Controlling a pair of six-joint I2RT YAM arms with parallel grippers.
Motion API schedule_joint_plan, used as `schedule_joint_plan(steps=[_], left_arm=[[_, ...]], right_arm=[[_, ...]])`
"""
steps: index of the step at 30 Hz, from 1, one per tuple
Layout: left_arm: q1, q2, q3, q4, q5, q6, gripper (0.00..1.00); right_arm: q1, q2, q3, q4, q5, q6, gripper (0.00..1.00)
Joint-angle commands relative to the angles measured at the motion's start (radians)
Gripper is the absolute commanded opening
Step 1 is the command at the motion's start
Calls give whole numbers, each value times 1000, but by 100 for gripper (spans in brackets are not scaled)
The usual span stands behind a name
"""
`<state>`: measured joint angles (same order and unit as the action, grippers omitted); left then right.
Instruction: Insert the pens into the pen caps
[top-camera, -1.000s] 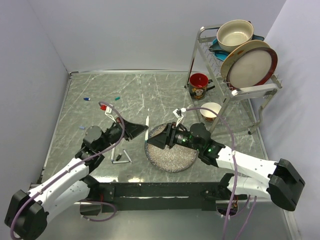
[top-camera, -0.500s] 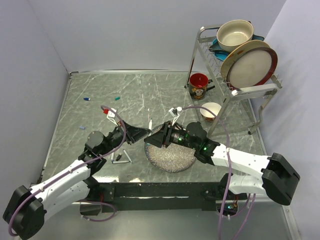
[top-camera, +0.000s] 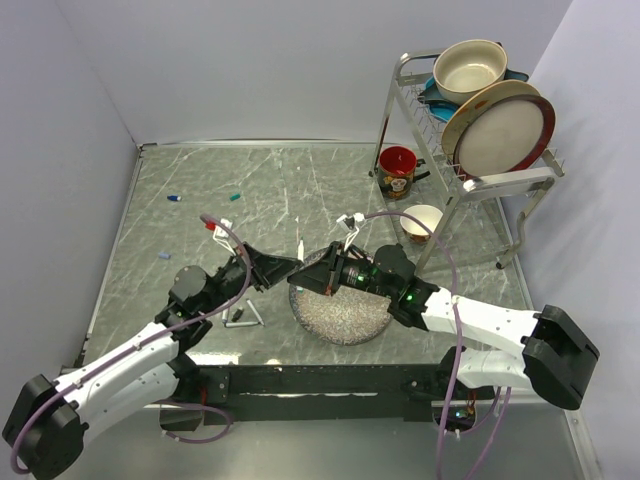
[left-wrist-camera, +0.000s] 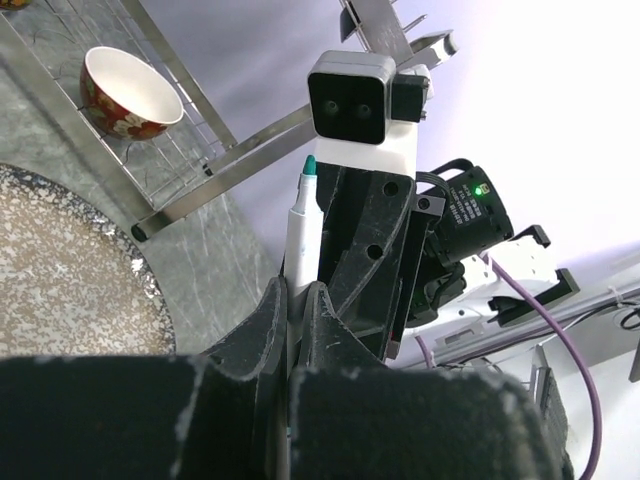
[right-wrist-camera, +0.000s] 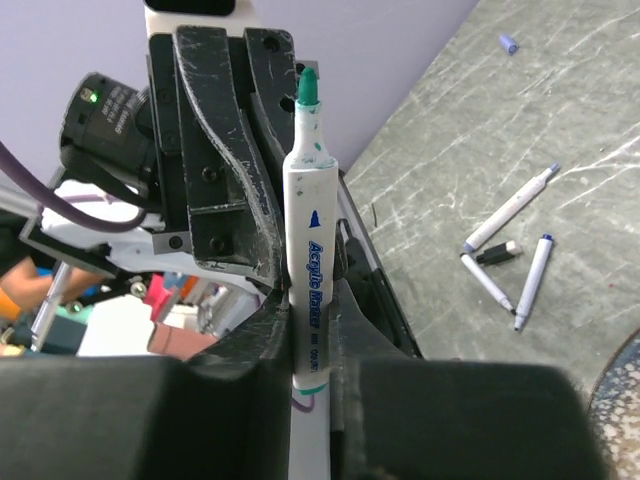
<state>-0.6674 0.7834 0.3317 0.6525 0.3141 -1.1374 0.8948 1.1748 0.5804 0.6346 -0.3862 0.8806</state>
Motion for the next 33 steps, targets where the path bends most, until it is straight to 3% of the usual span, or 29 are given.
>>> schedule_joint_plan(steps=[1, 3, 4, 7, 9, 14, 16, 21, 24, 26, 28, 29, 30, 33], left_arm=[[-3, -12, 47, -36, -26, 59, 1], [-3, -10, 75, -101, -42, 80, 19], [-3, -12, 82, -126, -52, 83, 48], [-3, -35, 110, -226, -116, 85, 82], [-3, -59, 141, -290, -179, 74, 84], [-1, -72, 279, -686, -516, -13, 93], [-1, -61, 352, -755, -605, -10, 96], [6, 49, 499, -896, -925, -42, 90], [47, 154, 567, -895, -1026, -3, 99], [83, 245, 607, -901, -1050, 30, 100], [187, 316, 708, -1083, -1035, -103, 99], [231, 385, 739, -1128, -988, -230, 99], [306, 419, 779, -1154, -942, -266, 99], [389, 555, 846, -1147, -805, -311, 98]], right_arm=[[6, -17, -10, 70, -34, -23, 0], [6, -24, -16, 60, -28, -23, 0], [6, -33, -25, 59, -22, -22, 0], [6, -64, -31, 11, 10, -26, 0], [6, -84, -31, -51, 32, -48, 0], [6, -156, -20, -213, 115, -98, 0], [6, -194, -37, -233, 119, -115, 0], [4, -267, -71, -258, 124, -164, 0], [-2, -293, -74, -276, 124, -172, 0], [-7, -300, -73, -280, 75, -180, 0], [-7, -300, -53, -305, 44, -215, 0], [-7, -300, -45, -320, 35, -226, 0], [-5, -302, -41, -349, 35, -238, 0], [-7, -317, -47, -354, 46, -238, 0]])
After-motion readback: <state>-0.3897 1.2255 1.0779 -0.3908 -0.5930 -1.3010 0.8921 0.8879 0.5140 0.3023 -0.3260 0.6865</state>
